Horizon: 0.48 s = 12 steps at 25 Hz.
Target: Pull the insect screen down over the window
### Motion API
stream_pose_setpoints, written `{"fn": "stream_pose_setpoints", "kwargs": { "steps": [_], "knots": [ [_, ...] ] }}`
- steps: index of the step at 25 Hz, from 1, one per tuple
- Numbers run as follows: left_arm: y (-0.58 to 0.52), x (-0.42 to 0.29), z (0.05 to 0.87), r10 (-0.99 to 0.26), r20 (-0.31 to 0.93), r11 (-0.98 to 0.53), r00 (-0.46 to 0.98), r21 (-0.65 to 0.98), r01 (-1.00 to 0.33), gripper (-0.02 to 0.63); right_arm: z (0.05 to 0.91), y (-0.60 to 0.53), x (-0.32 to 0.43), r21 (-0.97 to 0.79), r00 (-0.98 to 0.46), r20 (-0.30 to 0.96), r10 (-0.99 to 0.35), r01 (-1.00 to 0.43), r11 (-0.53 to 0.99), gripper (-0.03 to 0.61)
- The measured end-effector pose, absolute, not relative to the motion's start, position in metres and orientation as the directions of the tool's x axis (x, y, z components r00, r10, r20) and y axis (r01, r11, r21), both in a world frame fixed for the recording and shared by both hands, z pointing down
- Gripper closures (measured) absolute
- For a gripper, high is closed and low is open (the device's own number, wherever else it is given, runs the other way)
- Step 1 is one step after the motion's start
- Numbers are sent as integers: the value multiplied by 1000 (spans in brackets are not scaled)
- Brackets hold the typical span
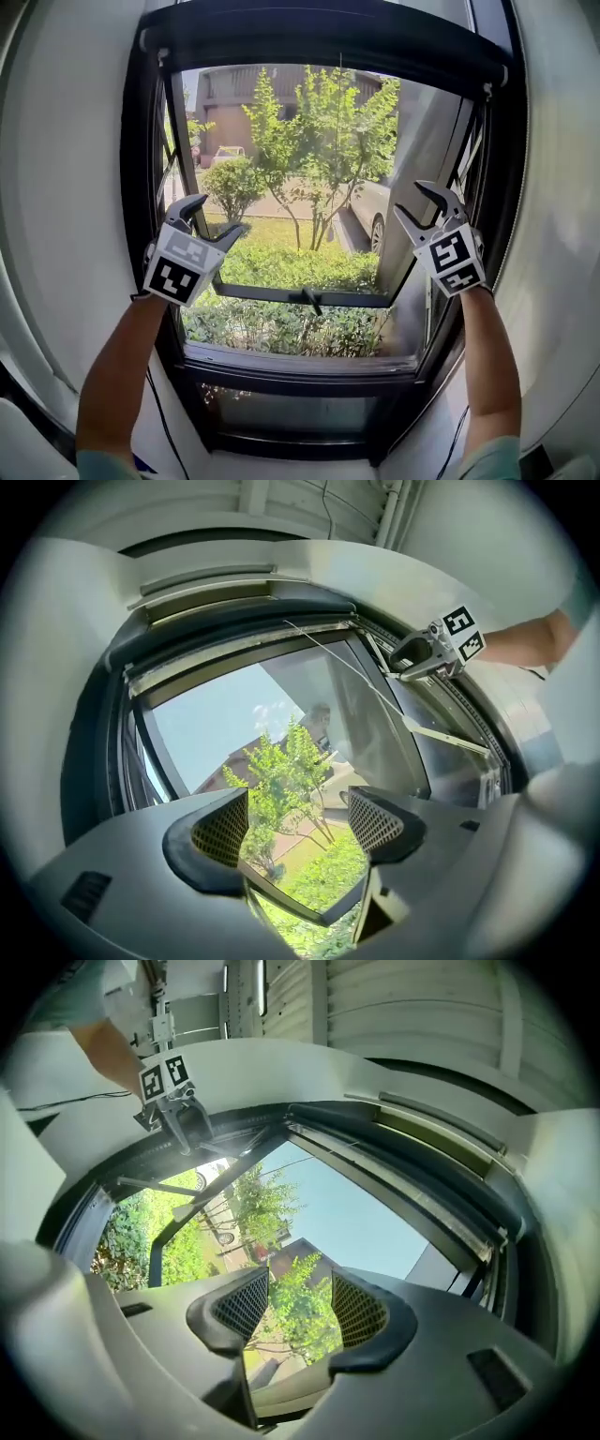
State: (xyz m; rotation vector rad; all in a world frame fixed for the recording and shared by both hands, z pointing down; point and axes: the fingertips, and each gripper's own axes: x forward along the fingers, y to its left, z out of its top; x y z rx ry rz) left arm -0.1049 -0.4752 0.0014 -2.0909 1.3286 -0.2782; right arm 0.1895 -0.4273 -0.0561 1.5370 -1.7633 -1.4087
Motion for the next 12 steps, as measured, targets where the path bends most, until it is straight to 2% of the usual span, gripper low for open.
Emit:
{"fn": "stream_pose_setpoints", "kwargs": {
  "steps": [5,12],
  "knots": [
    [-496,-122,-79,-893,-205,-133,400,-730,-671,245,-123,-418,198,892,-303,-342,-889,-402,-206,380],
    [-487,-152,-179,-898,-328,82,293,-778,-623,215,-200,-406,202,896,-253,-403,-880,-304,-323,373]
  ]
}}
